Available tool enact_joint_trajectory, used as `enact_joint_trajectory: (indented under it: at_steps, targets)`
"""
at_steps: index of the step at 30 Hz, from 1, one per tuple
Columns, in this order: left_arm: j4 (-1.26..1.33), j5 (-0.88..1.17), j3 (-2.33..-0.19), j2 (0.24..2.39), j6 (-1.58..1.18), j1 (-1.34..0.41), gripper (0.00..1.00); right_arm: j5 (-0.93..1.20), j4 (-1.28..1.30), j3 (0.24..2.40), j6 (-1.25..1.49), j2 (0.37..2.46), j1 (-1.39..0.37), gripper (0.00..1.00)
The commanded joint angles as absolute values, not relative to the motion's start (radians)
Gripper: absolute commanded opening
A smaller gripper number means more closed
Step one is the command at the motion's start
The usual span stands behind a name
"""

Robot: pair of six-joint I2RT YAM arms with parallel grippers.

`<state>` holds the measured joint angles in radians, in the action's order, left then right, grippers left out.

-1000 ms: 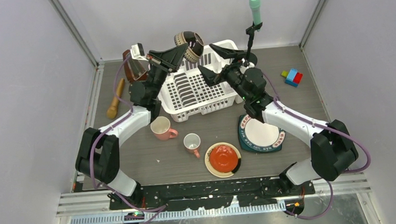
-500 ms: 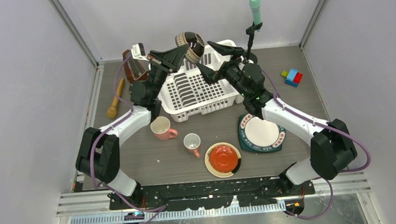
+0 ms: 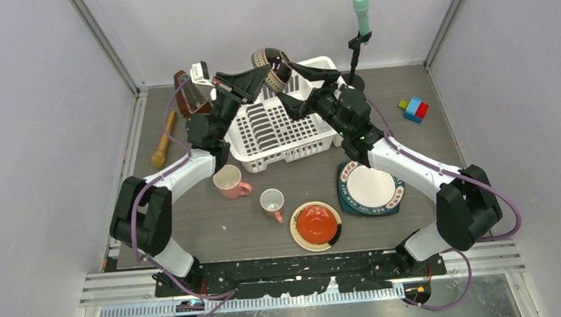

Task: Load the mixed dishes into the dish rack

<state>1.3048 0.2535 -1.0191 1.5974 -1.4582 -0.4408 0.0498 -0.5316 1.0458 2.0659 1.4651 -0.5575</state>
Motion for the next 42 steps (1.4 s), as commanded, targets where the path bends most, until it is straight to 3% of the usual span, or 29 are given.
enact_joint_trajectory:
  at_steps: [1,3,6,12,15,19,21,26,30,36,42]
  targets:
    - [1.432,0.264,-1.078,1.591,-1.465,-0.439,0.0,0.063,-0.534,1.093,2.088,1.469,-0.564,0.89]
    - [1.432,0.266,-1.075,1.599,-1.48,-0.439,0.0,0.064,-0.544,1.093,2.089,1.475,-0.564,0.83]
    - [1.432,0.268,-1.064,1.599,-1.471,-0.439,0.0,0.052,-0.579,1.075,2.092,1.476,-0.564,0.6]
    - [1.431,0.27,-1.046,1.607,-1.478,-0.439,0.01,0.021,-0.617,1.047,2.1,1.478,-0.564,0.41]
    - [1.431,0.265,-1.032,1.62,-1.498,-0.439,0.13,0.014,-0.636,1.039,2.099,1.486,-0.564,0.36]
    - [1.431,0.262,-1.008,1.634,-1.508,-0.439,0.17,0.004,-0.659,1.026,2.098,1.5,-0.564,0.22]
    - [1.431,0.267,-1.002,1.64,-1.506,-0.437,0.25,0.003,-0.677,1.017,2.099,1.511,-0.563,0.17]
    - [1.41,0.289,-0.982,1.638,-1.486,-0.432,0.37,0.003,-0.719,1.005,2.102,1.537,-0.557,0.13]
    - [1.365,0.307,-0.959,1.63,-1.484,-0.417,0.4,-0.03,-0.715,0.996,2.091,1.537,-0.55,0.12]
    - [1.296,0.309,-0.891,1.596,-1.456,-0.401,0.58,-0.036,-0.702,0.981,2.057,1.537,-0.532,0.1]
    - [0.946,0.356,-0.884,1.519,-1.354,-0.388,0.64,-0.033,-0.669,0.989,2.002,1.55,-0.508,0.08]
